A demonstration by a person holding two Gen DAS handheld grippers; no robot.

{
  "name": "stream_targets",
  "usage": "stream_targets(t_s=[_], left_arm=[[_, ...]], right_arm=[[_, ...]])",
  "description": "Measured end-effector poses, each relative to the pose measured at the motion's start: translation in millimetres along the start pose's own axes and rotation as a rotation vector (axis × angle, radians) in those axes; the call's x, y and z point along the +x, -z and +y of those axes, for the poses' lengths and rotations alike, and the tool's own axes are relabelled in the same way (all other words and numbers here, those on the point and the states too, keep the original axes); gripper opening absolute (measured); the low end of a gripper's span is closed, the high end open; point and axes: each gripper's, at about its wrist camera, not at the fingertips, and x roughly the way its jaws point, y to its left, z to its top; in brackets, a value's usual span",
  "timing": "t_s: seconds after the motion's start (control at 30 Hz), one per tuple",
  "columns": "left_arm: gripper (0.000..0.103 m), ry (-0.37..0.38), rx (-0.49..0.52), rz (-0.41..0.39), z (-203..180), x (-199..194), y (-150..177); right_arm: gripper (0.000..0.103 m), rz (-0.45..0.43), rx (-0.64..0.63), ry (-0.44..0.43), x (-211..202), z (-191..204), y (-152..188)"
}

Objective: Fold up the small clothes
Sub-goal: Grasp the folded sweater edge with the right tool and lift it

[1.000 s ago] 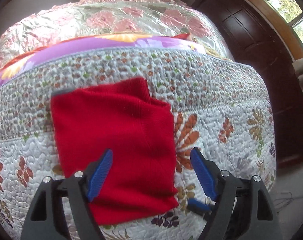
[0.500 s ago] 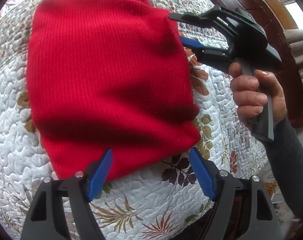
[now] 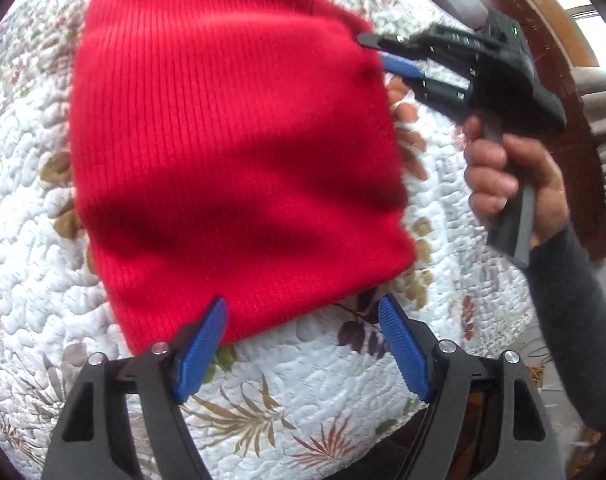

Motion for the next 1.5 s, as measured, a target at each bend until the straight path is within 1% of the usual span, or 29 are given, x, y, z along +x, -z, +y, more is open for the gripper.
stream_targets(t_s=[0.1, 0.17, 0.23, 0.3, 0.33, 0.37, 0.4, 0.43, 0.47, 0.5, 0.57, 0.6, 0.63, 0.7, 0.77, 0.8, 0.87, 0.9, 0.93, 1.0, 1.07, 1.1, 1.13, 1.2, 1.27, 1.33, 1.43, 1.47, 1.5], left_arm=[[0.078, 0.062, -0.021, -0.065, 5.7, -24.4, -12.1], [0.078, 0.117, -0.051, -0.116, 16.0, -36.6, -29.7], [0.078, 0.152, -0.086, -0.156, 30.5, -41.5, -51.5], [0.078, 0.168, -0.11, -0.194, 44.8, -41.3, -74.3], [0.078, 0.183, -0.124, -0.201, 51.4, -38.4, -84.9], [0.078, 0.192, -0.138, -0.2, 59.4, -34.6, -95.1], [0.078, 0.177, -0.149, -0.2, 68.0, -29.3, -105.0], [0.078, 0.159, -0.159, -0.192, 74.3, -22.1, -112.6], [0.076, 0.148, -0.172, -0.17, 83.4, -14.0, -118.2], [0.069, 0.147, -0.191, -0.151, 91.5, -6.5, -121.5], [0.068, 0.156, -0.2, -0.138, 98.9, -3.8, -123.4], [0.068, 0.157, -0.198, -0.14, 97.4, -7.2, -122.6], [0.068, 0.168, -0.192, -0.15, 95.4, -14.5, -119.6], [0.069, 0.21, -0.175, -0.177, 91.7, -31.1, -107.8], [0.07, 0.259, -0.154, -0.174, 87.0, -37.1, -92.8], [0.07, 0.265, -0.146, -0.159, 85.9, -34.1, -87.6], [0.069, 0.228, -0.142, -0.111, 90.3, -18.6, -77.7], [0.067, 0.202, -0.154, -0.093, 93.9, -9.4, -76.8], [0.064, 0.2, -0.171, -0.084, 102.2, -1.2, -75.4], [0.051, 0.21, -0.213, -0.089, 118.2, 3.9, -74.8], [0.051, 0.226, -0.235, -0.1, 121.6, -6.2, -71.0], [0.055, 0.23, -0.22, -0.116, 117.3, -13.7, -68.6], [0.058, 0.241, -0.202, -0.135, 112.7, -23.8, -63.2], [0.06, 0.283, -0.188, -0.149, 106.4, -37.5, -51.6], [0.061, 0.32, -0.196, -0.149, 102.8, -41.3, -36.5], [0.061, 0.329, -0.212, -0.114, 105.8, -32.3, -21.2], [0.06, 0.298, -0.259, -0.045, 119.6, -6.2, -6.6], [0.06, 0.292, -0.271, -0.029, 124.3, 2.8, -3.1], [0.057, 0.283, -0.276, -0.017, 128.4, 10.7, 2.0]], right_arm=[[0.028, 0.013, 0.019, -0.091, -21.0, 7.3, 13.5], [0.028, 0.054, 0.011, -0.133, -21.9, 12.1, 26.4], [0.028, 0.113, -0.005, -0.153, -11.0, 14.9, 37.9], [0.028, 0.165, -0.023, -0.142, 4.0, 9.7, 41.8], [0.026, 0.185, -0.018, -0.147, 12.6, 8.8, 46.0], [0.015, 0.196, -0.013, -0.143, 18.2, 4.1, 45.7], [0.009, 0.198, -0.011, -0.128, 24.6, -3.9, 42.2], [0.0, 0.202, -0.013, -0.111, 26.1, -10.5, 40.5], [0.0, 0.202, -0.002, -0.116, 26.3, -17.9, 39.7], [0.0, 0.201, 0.021, -0.126, 24.0, -23.2, 39.0], [0.0, 0.186, 0.008, -0.108, 11.5, -20.4, 39.2], [0.003, 0.176, 0.001, -0.101, 2.7, -18.8, 39.4], [0.007, 0.166, 0.009, -0.117, -8.5, -16.4, 41.2], [0.007, 0.165, -0.001, -0.149, -27.0, -14.2, 49.0], [0.007, 0.207, -0.012, -0.164, -32.0, -13.7, 62.3], [0.007, 0.237, -0.022, -0.157, -26.9, -13.6, 68.4], [0.006, 0.281, -0.019, -0.129, -9.3, -18.8, 77.8], [0.002, 0.284, -0.01, -0.098, -3.5, -26.4, 78.7], [0.0, 0.283, 0.006, -0.087, 2.5, -33.8, 77.9], [0.0, 0.283, 0.049, -0.098, 8.4, -44.7, 73.8], [0.0, 0.281, 0.038, -0.091, 1.2, -41.2, 72.1], [0.001, 0.279, 0.025, -0.089, -4.2, -35.3, 71.1], [0.007, 0.276, 0.016, -0.095, -14.3, -34.1, 73.2], [0.007, 0.275, -0.005, -0.121, -26.5, -30.4, 79.5], [0.007, 0.294, -0.018, -0.135, -29.0, -24.2, 87.9], [0.007, 0.329, -0.029, -0.13, -29.8, -25.9, 97.1], [0.007, 0.376, -0.027, -0.089, -18.3, -34.6, 107.3], [0.001, 0.388, -0.026, -0.074, -15.1, -39.2, 108.3], [0.0, 0.395, -0.026, -0.057, -14.6, -43.1, 109.5]])
